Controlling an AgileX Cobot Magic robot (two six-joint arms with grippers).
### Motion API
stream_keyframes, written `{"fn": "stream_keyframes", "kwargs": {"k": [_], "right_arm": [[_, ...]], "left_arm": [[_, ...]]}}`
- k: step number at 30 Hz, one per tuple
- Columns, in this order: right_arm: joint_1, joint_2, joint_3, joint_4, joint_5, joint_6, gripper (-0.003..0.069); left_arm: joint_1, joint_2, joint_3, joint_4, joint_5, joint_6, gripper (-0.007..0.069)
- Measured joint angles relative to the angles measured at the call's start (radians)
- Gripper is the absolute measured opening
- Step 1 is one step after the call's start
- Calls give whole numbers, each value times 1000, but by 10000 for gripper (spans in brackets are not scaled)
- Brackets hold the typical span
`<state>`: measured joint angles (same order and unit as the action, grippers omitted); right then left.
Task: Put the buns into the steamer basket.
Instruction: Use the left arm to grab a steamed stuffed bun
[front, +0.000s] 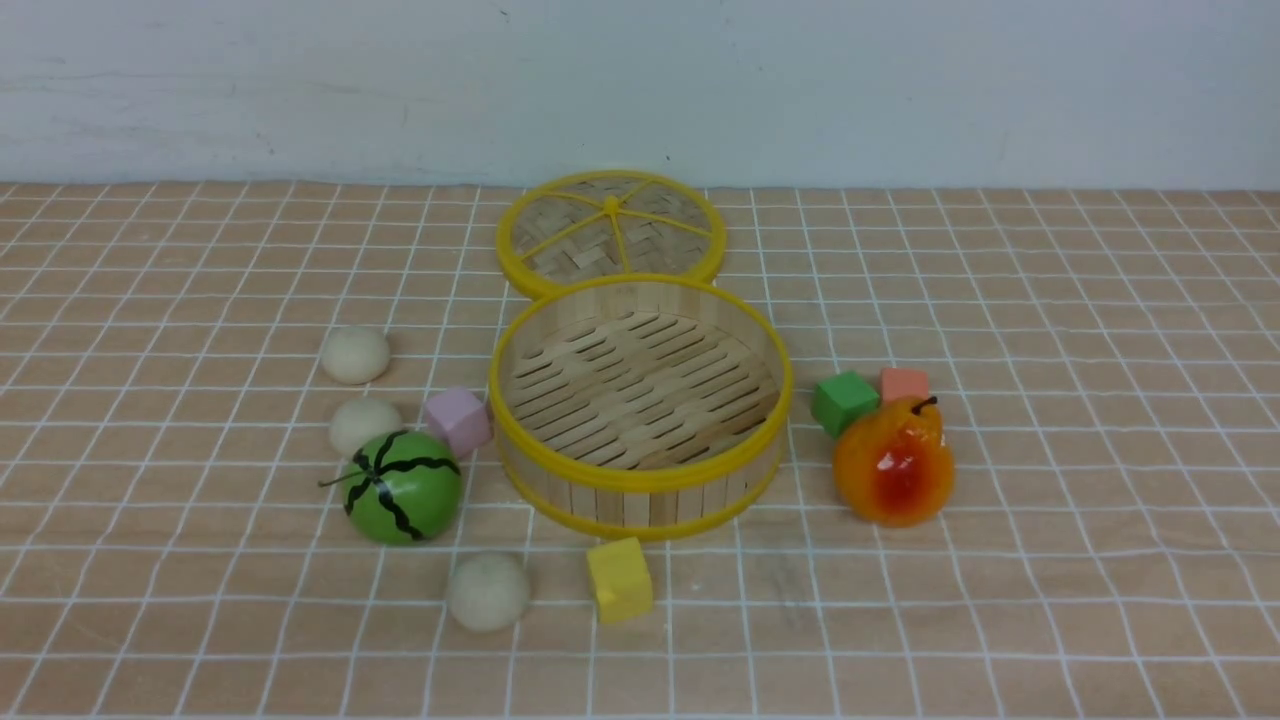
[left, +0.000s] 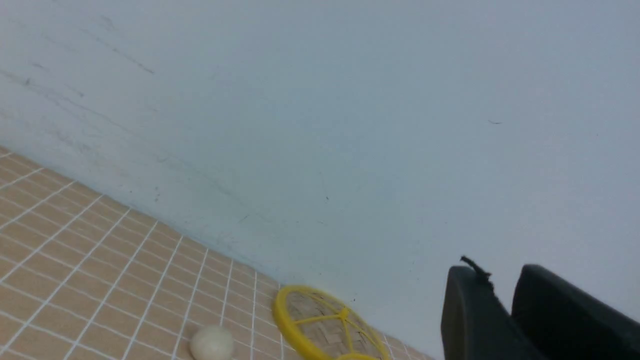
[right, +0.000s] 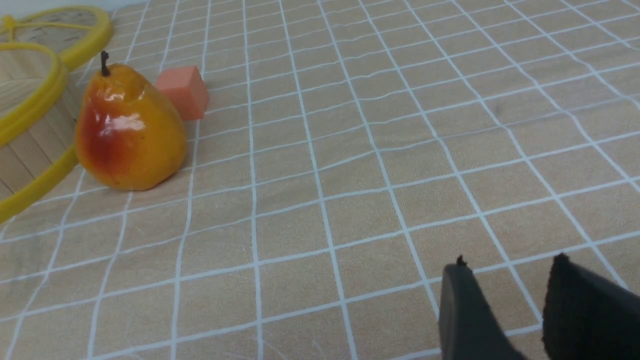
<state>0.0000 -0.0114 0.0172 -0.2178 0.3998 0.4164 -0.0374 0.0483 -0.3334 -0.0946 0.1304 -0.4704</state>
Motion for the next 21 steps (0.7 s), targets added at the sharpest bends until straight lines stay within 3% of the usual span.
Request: {"fn": "stream_keyframes", "kwargs": {"k": [4,9,16,21], "right_arm": [[0,0,0,0,0,0,241],[0,0,0,0,0,0,241],[0,0,0,0,0,0,241],[0,0,0,0,0,0,241]], "left_arm": [[0,180,-272,53,264,1,130],[0,383,-420,127,489,5,139],[0,568,-411,188,501,-14,144],[0,737,-410,40,487,50,143]]}}
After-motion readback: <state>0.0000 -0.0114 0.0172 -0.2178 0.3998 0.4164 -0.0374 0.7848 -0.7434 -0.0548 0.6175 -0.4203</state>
